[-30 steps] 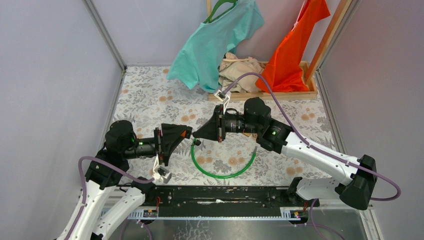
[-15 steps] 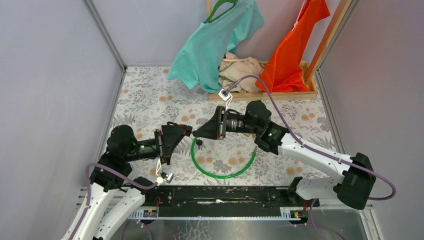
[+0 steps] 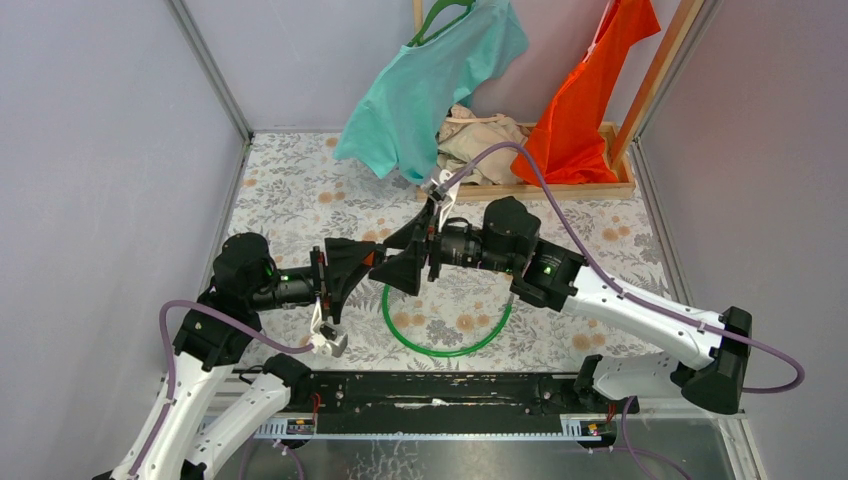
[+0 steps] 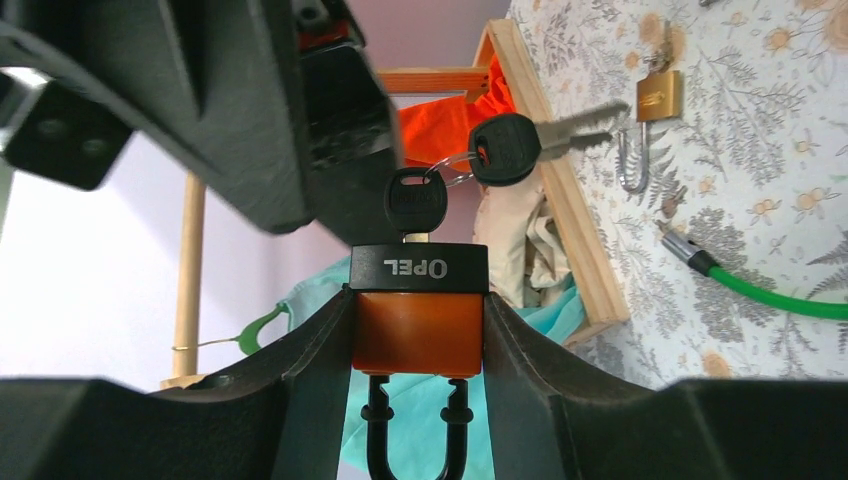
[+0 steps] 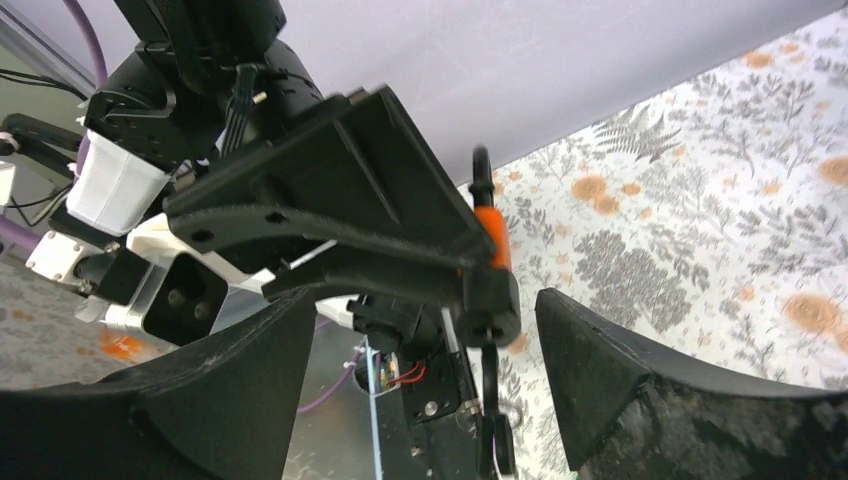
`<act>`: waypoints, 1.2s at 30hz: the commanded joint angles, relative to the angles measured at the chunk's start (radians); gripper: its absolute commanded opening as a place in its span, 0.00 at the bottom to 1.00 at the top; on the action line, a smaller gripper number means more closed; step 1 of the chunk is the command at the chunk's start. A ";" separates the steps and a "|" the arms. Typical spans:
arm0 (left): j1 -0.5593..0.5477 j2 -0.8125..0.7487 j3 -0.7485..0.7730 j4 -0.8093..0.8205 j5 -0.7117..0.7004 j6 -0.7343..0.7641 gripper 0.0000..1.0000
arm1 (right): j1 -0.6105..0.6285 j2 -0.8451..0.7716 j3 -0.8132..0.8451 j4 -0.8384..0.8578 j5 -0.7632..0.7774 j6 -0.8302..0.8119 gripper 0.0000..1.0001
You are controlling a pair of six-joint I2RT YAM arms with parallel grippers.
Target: Unlock with the key
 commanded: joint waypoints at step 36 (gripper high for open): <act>-0.001 0.245 0.226 -0.245 -0.151 -0.357 0.45 | -0.019 -0.069 0.003 -0.145 -0.014 -0.037 0.00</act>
